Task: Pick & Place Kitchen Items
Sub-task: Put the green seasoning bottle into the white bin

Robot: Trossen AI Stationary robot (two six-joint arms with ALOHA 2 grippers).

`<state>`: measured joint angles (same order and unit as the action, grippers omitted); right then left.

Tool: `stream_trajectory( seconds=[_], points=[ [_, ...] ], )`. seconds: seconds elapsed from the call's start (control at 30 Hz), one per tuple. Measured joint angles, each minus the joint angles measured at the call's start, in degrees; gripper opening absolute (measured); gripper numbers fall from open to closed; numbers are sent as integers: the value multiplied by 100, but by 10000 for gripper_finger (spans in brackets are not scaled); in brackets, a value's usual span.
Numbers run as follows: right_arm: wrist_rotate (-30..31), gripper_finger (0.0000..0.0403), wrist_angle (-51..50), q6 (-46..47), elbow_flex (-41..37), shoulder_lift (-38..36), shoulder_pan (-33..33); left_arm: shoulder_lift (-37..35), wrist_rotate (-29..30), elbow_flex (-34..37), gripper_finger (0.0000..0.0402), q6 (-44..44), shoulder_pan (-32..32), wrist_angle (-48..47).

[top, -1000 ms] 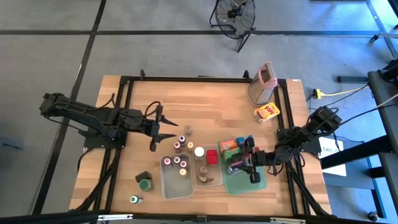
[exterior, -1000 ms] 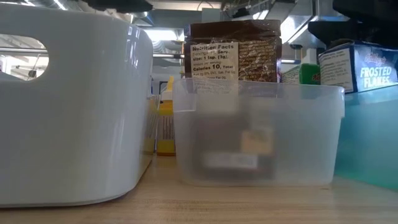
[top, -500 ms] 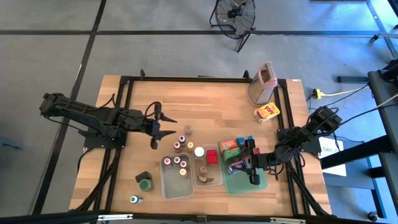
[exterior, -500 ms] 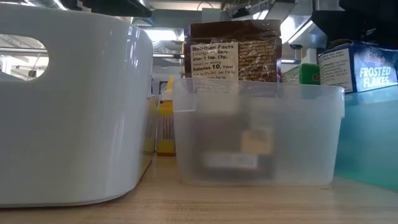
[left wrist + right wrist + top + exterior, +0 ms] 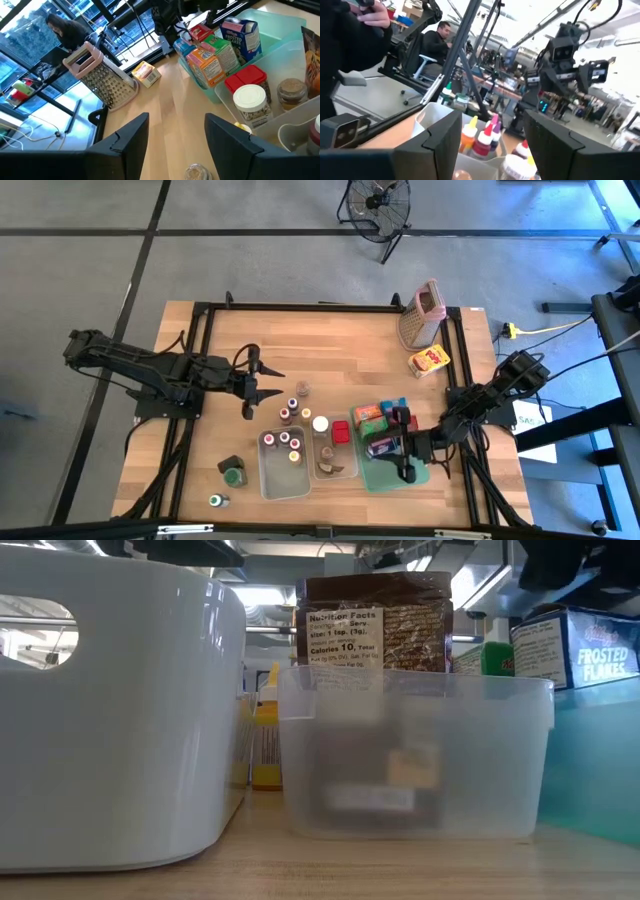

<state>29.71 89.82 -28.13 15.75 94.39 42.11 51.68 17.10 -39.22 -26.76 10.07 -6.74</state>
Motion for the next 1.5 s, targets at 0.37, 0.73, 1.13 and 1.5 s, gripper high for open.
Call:
stream_trajectory(
  seconds=[0.37, 0.73, 1.13, 1.5],
  points=[
    [0, 213, -2, -387, 205, -2, 0, 0, 0, 0, 185, 2, 0, -212],
    [180, 213, -35, -476, 219, -2, -2, 0, -9, 0, 185, 50, 0, -278],
    [173, 213, -1016, -1337, 440, -769, 479, 0, -26, 0, 184, 60, 0, -295],
    [153, 213, -5767, -489, 2000, -1860, 434, 0, -24, -2, 184, 59, 0, -299]
  ],
)
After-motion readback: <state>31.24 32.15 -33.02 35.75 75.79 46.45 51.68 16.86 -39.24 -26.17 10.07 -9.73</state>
